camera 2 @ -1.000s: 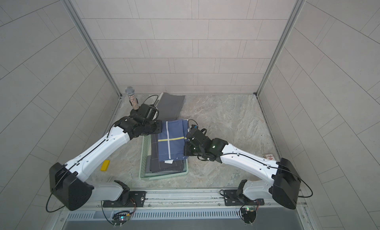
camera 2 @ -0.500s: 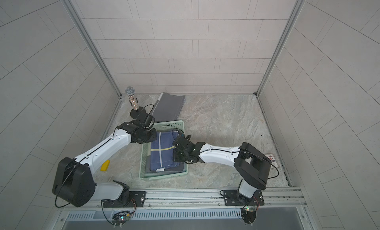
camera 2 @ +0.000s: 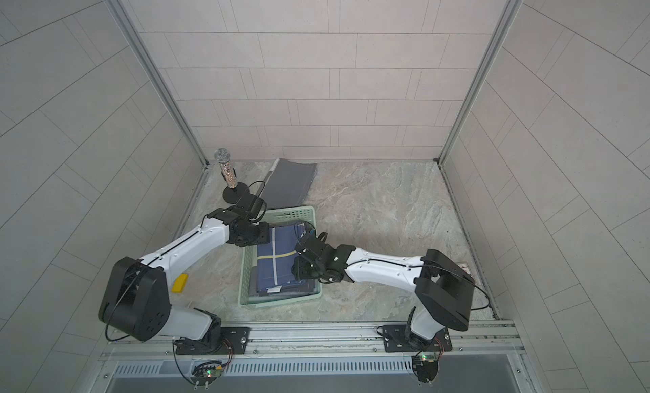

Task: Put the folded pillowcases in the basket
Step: Place the pillowcase in the basket, then move the basket to the center of the board.

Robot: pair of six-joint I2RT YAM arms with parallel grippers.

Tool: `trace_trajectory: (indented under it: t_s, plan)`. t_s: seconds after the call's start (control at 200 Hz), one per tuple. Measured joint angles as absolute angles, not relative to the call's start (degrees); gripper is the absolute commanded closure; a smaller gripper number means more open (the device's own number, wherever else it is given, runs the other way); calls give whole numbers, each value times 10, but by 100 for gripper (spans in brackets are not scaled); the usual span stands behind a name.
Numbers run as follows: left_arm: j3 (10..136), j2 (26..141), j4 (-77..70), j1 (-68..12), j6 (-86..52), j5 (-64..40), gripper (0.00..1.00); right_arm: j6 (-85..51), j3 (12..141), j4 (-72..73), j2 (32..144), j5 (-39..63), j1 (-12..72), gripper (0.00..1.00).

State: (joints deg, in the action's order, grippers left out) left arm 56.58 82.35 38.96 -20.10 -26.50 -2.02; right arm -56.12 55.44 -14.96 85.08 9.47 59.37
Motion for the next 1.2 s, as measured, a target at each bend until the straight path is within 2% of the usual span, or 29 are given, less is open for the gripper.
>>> trace_trajectory:
  t_s: [0.15,0.265,0.395,0.56,0.731,0.791,0.866,0.991,1.076,1.201]
  plan:
    - [573,754,416,-201,-260,-19,38,-528,561,-202,731,58,592,44]
    - [580,683,434,-201,-259,-19,38,-488,571,-237,700,57,525,45]
    - [573,628,449,-201,-259,-23,38,-431,599,-274,758,75,452,47]
    - [540,597,463,-201,-260,-26,38,-378,655,-295,874,116,446,51]
    - [528,588,472,-201,-261,-36,38,-366,655,-294,940,135,446,56]
    - [524,582,469,-201,-262,-40,38,-368,640,-291,945,135,447,62]
    - [517,572,465,-201,-265,-47,38,-372,622,-276,945,139,447,77]
    - [497,561,454,-201,-270,-54,38,-389,604,-259,942,133,452,96]
    - [488,559,451,-201,-272,-59,38,-398,592,-255,933,127,449,100]
    - [484,559,445,-201,-273,-65,38,-396,569,-267,903,110,443,100]
